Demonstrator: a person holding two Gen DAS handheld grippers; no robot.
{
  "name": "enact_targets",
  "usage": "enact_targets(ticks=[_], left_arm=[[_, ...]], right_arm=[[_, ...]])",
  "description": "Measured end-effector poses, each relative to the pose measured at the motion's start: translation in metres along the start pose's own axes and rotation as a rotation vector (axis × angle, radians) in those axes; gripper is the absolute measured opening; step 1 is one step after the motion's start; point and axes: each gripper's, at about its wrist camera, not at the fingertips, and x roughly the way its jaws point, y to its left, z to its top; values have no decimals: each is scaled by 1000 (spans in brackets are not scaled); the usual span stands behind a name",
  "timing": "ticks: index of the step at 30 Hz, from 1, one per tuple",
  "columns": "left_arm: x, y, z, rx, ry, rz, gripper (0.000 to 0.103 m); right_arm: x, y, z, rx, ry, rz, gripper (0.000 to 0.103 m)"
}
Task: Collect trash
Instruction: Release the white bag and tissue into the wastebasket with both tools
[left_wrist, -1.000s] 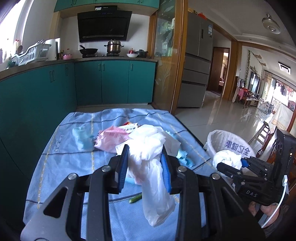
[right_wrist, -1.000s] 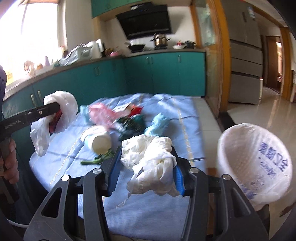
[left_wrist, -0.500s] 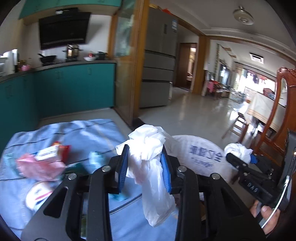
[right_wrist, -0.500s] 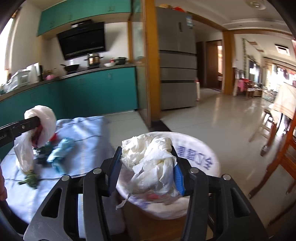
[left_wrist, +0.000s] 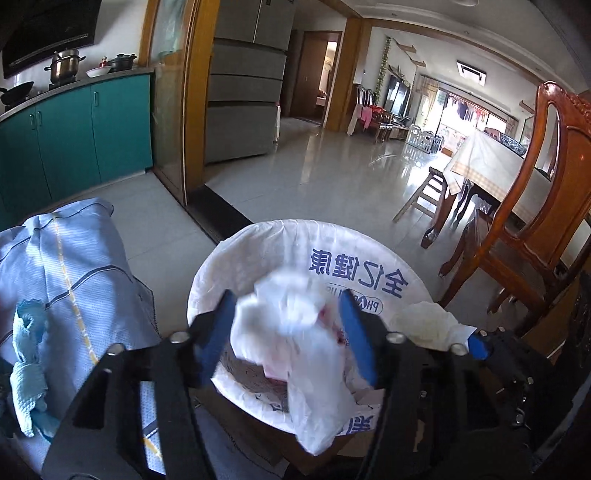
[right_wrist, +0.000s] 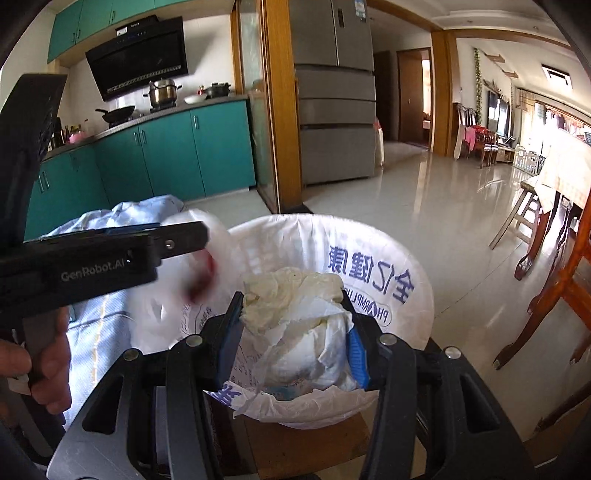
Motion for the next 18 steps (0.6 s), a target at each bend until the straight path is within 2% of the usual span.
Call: enact_targets(ticks=[2, 5, 9, 12, 14, 18], left_arm=[[0, 1, -1, 5, -8, 13, 73], [-5, 7, 0, -11, -25, 38, 78], [-29, 20, 0, -83, -64, 67, 83], [-62, 39, -2, -162, -104, 101, 86], [-85, 50, -5, -199, -130, 134, 88], [-148, 88, -25, -253, -183, 269, 91]], right_arm=[[9, 1, 0, -9, 16, 3, 50], [16, 1, 2, -12, 34, 4, 57], [19, 6, 3, -24, 38, -8, 75], [13, 8, 3, -31, 35, 6, 85], [5, 16, 3, -45, 27, 33, 88], [-16, 47, 8, -91, 3, 127, 92]])
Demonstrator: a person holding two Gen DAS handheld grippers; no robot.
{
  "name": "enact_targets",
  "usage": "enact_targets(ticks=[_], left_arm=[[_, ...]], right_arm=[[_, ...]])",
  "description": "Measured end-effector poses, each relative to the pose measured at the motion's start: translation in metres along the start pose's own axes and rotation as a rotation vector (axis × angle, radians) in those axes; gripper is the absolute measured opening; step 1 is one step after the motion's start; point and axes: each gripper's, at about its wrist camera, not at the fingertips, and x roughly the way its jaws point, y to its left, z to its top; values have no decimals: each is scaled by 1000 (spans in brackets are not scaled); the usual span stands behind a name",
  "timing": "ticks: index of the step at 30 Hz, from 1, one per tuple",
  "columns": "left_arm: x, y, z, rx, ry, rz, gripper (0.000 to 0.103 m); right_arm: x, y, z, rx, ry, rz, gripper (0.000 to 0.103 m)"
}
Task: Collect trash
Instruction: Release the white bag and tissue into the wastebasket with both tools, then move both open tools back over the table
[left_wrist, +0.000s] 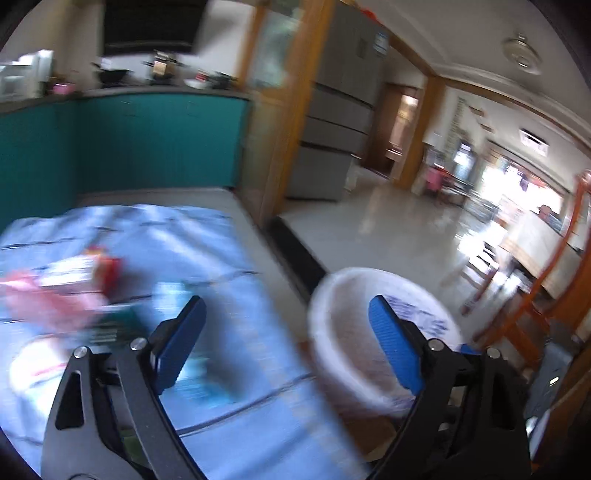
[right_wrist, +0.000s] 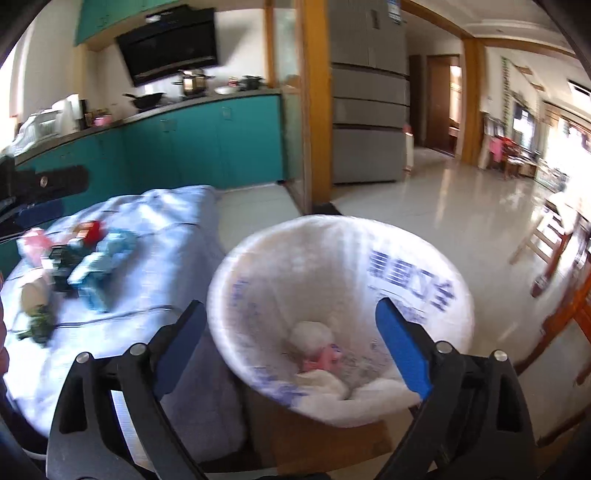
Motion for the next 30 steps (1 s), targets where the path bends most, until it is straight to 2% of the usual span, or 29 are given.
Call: enact_targets(ticks=[3, 8, 11, 12, 15, 18, 21, 26, 30], left_arm=[[-44, 62, -4, -75, -22, 136, 93], [-119, 152, -15, -223, -26, 283, 94], [-169, 177, -19, -220, -81, 331, 98], [-188, 185, -21, -218, -112, 373, 98], [-219, 202, -27, -235, -150, 432, 99], [-240, 225, -27, -275, -147, 447, 99], [-252, 240, -22, -282, -149, 462, 99], [-260, 256, -12, -258, -157, 482, 99], [-258, 256, 1, -253, -157, 442, 99]], right_arm=[[-8, 37, 6, -51, -4, 114, 97], [-13, 106, 7, -157, 26, 296, 98], [-13, 144, 6, -203, 47, 381, 98], [-13, 154, 6, -219, 52, 392, 98], [-13, 174, 8, -257, 56, 394, 98], [-10, 177, 18, -276, 46, 357, 98], [-2, 160, 41, -274, 43, 304, 98], [10, 113, 88, -183, 47, 206, 98], [5, 102, 94, -207, 5, 154, 98]])
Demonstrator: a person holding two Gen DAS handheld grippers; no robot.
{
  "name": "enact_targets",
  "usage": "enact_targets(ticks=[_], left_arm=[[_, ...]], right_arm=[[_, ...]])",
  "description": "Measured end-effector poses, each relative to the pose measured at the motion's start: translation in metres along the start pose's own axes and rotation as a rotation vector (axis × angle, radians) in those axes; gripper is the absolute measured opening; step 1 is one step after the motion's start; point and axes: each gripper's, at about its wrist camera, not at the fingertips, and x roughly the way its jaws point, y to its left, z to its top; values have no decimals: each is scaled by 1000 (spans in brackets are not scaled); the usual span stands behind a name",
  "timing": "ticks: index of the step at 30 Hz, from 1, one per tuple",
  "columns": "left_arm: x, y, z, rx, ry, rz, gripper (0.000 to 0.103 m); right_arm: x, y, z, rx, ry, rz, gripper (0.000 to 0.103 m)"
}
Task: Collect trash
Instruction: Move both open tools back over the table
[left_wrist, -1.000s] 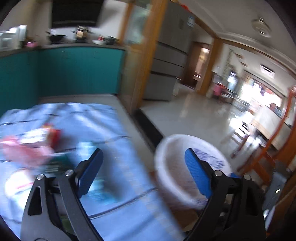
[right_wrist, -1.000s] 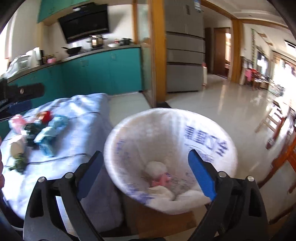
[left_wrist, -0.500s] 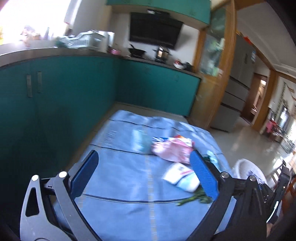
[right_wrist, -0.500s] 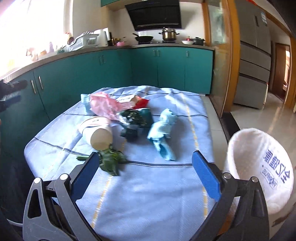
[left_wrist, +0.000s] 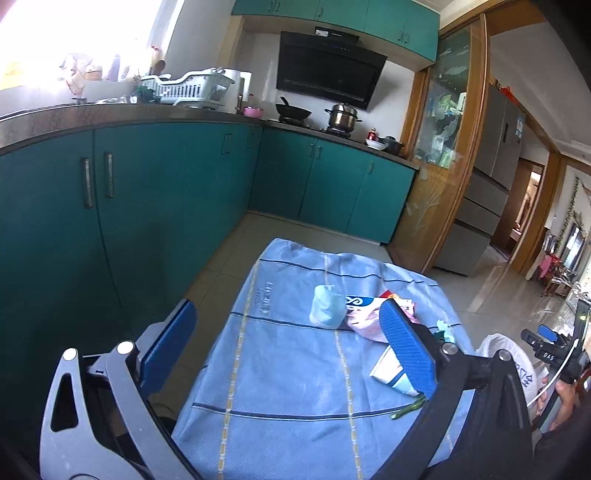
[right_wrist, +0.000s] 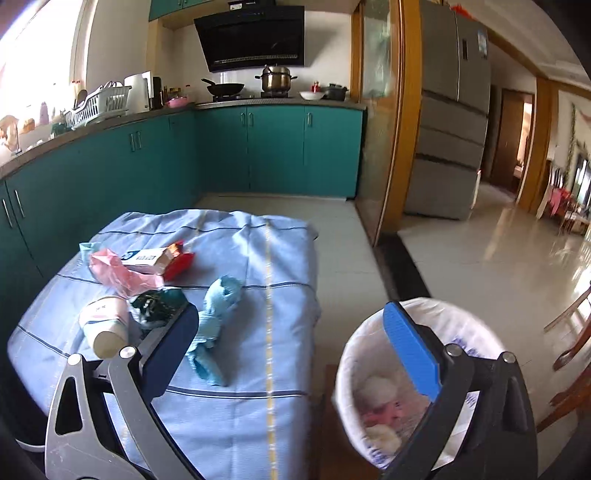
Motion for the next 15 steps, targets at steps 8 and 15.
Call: enact_targets(ticks=[8, 15], left_arm=[[-4, -56, 29, 154, -42, -14, 99], [4, -90, 24, 166, -47, -72, 99]], right_arm=[[19, -29, -16, 131, 22, 98, 98], [24, -52, -36, 176, 31, 79, 98]])
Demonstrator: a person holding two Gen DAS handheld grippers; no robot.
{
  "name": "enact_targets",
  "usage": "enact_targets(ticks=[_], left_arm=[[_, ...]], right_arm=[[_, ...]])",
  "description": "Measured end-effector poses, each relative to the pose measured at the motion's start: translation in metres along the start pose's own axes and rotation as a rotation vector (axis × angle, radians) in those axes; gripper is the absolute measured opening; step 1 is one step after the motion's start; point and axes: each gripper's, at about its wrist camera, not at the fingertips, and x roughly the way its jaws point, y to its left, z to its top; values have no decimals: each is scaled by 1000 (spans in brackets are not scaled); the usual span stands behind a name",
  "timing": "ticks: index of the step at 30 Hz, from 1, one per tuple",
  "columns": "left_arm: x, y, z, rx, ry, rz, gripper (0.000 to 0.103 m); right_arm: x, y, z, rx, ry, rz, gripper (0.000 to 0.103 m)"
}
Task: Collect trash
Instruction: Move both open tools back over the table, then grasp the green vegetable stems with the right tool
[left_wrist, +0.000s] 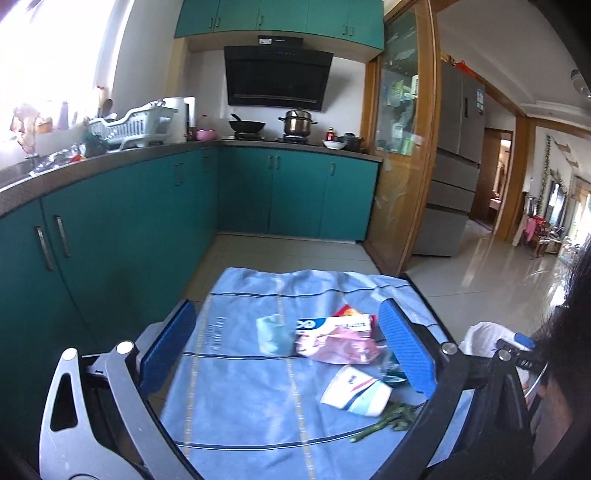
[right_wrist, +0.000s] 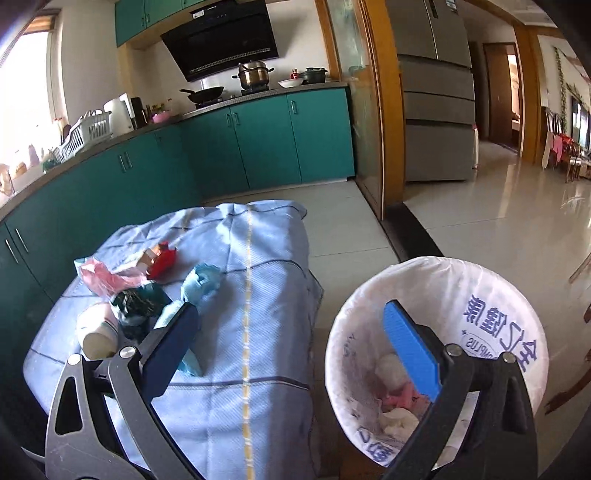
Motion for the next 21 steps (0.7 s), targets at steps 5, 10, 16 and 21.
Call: enact_targets(ticks=[5, 10, 16, 21], left_arm=[[21, -18, -18, 11, 4, -23, 99], [63, -24, -49, -73, 91, -74, 99], [113, -44, -83, -25, 191, -71, 99], [142, -46, -100, -42, 271, -79, 99]], right_arm=[[0, 22, -9, -52, 19, 96, 98], [21, 78, -22, -139, 96, 224, 98], [47, 144, -40, -226, 202, 337, 98], [70, 189, -55, -360, 259, 366, 98]])
